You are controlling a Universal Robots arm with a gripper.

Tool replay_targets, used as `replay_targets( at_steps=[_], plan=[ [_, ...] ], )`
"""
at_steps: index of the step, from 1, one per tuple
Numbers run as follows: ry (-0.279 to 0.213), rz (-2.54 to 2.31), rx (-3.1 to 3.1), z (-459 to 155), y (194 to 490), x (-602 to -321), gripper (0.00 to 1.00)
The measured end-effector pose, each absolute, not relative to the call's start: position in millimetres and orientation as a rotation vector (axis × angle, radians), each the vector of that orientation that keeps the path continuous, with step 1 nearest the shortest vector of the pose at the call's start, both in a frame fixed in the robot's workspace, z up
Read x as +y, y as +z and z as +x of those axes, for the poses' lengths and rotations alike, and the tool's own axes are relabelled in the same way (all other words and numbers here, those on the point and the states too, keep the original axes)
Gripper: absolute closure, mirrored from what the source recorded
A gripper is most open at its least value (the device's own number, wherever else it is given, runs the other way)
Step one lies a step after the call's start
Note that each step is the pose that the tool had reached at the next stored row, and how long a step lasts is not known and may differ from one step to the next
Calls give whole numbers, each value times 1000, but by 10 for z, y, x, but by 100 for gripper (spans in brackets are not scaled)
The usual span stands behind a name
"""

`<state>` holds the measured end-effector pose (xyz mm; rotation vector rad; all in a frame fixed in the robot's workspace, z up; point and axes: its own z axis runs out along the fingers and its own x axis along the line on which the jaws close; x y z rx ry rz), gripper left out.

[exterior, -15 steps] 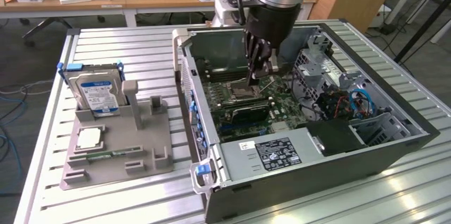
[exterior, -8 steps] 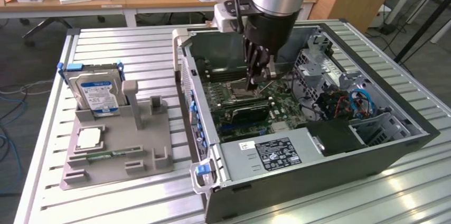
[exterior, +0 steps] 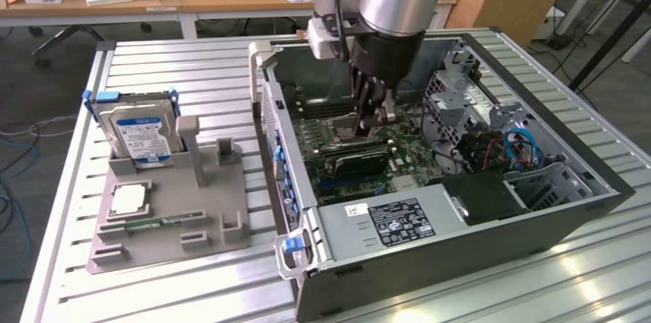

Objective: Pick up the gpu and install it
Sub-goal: 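Press down on the gpu until it lock into place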

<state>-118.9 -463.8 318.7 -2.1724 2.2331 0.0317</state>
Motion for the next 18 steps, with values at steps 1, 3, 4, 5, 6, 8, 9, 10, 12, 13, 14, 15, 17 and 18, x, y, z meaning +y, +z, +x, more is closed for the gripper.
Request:
replay_targets(
  at_steps=[1,3,4,5,6,8,9,10,12,13,14,15,17,18],
  plan=[
    [32,-2172,2233,-1189,3169,-4638,90],
    [32,-2172,2233,-1189,3131,-4638,90],
    [32,-2172,2233,-1189,3114,-4638,90],
    [32,-2172,2233,-1189,3096,-4638,90],
    [32,-2172,2233,-1189,3078,-4638,90],
    [31,-2172,2234,-1189,3044,-4638,90],
    [31,-2172,2234,-1189,3028,-4638,90],
    [31,-2172,2234,-1189,3023,-4638,90],
    [31,-2172,2234,-1189,3023,-4638,90],
    [31,-2172,2234,-1189,3023,-4638,90],
    [31,-2172,2234,-1189,3022,-4637,90],
    [31,-2172,2234,-1190,3021,-4628,90],
    [31,-2172,2234,-1189,3020,-4598,90],
    [31,-2172,2234,-1189,3019,-4584,90]
  ],
)
